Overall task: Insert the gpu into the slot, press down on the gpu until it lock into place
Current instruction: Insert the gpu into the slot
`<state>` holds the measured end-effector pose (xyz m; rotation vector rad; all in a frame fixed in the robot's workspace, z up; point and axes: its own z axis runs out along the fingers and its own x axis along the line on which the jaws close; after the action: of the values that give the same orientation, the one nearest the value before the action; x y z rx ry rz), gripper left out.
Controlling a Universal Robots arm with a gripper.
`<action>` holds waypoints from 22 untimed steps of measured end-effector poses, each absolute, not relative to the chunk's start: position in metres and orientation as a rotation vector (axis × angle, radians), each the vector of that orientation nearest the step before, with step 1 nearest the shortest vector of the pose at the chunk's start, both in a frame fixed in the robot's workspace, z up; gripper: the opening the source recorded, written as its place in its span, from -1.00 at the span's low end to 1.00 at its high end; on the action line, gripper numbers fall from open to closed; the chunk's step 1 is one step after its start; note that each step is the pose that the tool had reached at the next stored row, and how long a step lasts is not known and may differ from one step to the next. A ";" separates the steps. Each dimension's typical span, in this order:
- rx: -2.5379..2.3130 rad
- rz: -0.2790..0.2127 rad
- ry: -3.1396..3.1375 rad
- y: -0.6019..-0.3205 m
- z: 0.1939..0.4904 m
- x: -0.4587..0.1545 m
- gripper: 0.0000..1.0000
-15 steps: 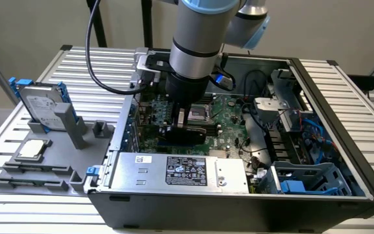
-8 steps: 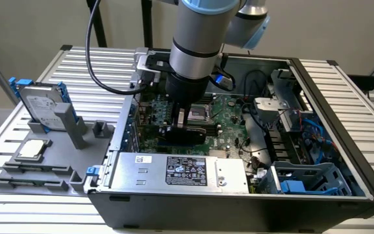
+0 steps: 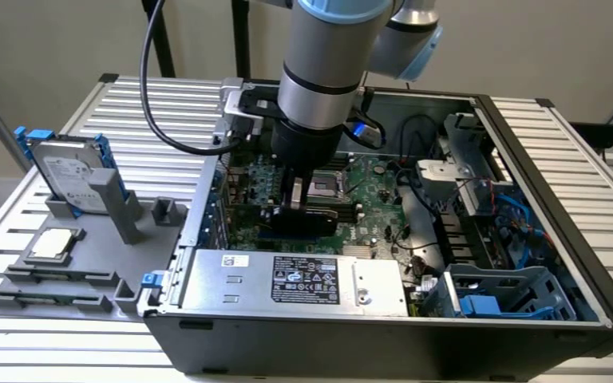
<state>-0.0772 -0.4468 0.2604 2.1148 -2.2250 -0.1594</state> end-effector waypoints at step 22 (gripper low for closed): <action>2.113 -0.161 -2.223 -0.447 0.260 -0.077 -0.48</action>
<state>-0.0773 -0.4465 0.2598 2.1132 -2.2235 -0.1609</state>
